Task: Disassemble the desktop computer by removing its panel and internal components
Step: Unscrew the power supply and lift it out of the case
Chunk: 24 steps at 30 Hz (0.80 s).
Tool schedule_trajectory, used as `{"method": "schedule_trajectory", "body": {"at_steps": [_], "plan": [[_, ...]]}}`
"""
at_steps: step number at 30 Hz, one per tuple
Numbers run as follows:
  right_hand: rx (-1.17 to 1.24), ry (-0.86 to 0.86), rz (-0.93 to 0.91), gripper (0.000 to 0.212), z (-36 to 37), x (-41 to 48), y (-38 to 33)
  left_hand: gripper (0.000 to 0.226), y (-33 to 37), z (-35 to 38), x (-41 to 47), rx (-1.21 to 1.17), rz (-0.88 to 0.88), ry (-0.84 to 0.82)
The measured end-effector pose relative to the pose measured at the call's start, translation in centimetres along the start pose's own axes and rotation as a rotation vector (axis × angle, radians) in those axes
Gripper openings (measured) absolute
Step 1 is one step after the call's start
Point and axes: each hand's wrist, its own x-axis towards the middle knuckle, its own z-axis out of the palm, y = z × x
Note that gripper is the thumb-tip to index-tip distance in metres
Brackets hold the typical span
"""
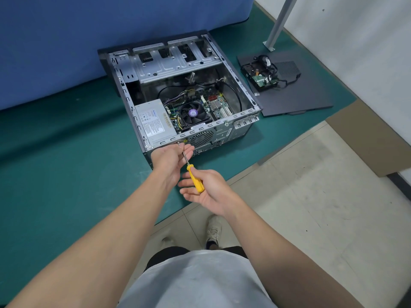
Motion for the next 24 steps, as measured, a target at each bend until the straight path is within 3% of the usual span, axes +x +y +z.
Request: {"method": "schedule_trajectory", "body": {"at_steps": [6,11,13,16,19,24], "plan": [[-0.115,0.199,-0.13,0.005,0.6,1.1,0.9,0.013,-0.6,0.0,-0.2,0.071,0.032,0.025],[0.021,0.004,-0.008,0.026,-0.1,0.8,0.8,0.009,-0.3,0.1,0.0,0.07,0.007,0.005],[0.016,-0.047,0.011,0.024,-0.6,0.6,0.5,0.011,-0.3,-0.2,0.0,0.02,-0.019,-0.055],[-0.042,0.009,-0.024,0.011,-0.6,0.8,0.2,0.011,-0.4,-0.4,0.0,0.006,-0.028,-0.079],[-0.144,0.117,-0.067,0.007,-0.1,1.1,0.3,0.005,-0.2,-0.3,0.2,0.099,0.021,0.014],[0.049,-0.049,0.023,0.026,-0.4,0.6,0.2,0.007,0.0,-0.3,0.3,0.071,0.002,0.014]]}}
